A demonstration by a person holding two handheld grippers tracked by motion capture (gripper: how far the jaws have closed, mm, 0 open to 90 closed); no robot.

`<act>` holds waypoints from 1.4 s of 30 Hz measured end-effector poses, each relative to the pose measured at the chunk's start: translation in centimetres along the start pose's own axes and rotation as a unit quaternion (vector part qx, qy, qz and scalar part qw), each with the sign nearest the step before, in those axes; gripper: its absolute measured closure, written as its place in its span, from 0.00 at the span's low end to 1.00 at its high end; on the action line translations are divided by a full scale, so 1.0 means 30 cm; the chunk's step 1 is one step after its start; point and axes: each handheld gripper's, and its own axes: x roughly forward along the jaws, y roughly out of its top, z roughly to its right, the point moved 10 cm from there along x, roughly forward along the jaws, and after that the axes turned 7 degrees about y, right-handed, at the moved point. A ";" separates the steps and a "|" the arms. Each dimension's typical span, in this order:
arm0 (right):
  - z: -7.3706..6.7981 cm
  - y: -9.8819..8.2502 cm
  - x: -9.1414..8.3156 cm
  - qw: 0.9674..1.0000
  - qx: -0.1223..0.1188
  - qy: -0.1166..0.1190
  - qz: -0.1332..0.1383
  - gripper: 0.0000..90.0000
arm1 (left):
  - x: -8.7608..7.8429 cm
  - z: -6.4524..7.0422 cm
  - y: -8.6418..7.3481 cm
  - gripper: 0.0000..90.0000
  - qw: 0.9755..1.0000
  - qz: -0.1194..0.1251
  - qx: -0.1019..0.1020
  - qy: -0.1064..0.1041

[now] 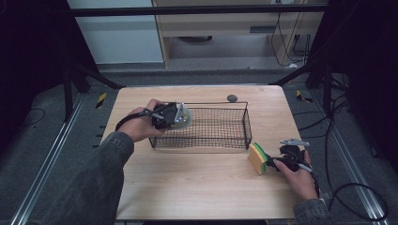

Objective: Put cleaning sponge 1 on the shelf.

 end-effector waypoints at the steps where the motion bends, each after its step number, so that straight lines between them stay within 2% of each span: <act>1: 0.000 0.000 0.000 1.000 0.001 0.000 0.000 0.01 | 0.002 0.003 -0.001 0.79 1.000 0.000 0.000 -0.002; 5: 0.000 0.000 0.000 1.000 0.001 0.000 0.000 0.01 | 0.012 0.008 -0.007 0.79 1.000 -0.005 0.006 -0.003; 22: -0.001 0.000 0.000 1.000 0.002 0.000 0.000 0.01 | 0.061 0.019 -0.071 0.79 1.000 -0.017 -0.008 -0.017; 26: -0.001 0.000 0.000 1.000 0.002 0.000 0.001 0.01 | 0.075 0.021 -0.070 0.79 1.000 -0.013 -0.018 -0.022; 32: 0.000 0.000 0.000 1.000 0.000 0.000 0.000 0.01 | 0.093 0.035 -0.073 0.79 0.999 -0.019 -0.013 -0.030; 42: -0.001 0.000 0.000 1.000 0.002 0.000 0.001 0.01 | 0.126 0.046 -0.084 0.79 0.998 -0.024 -0.023 -0.046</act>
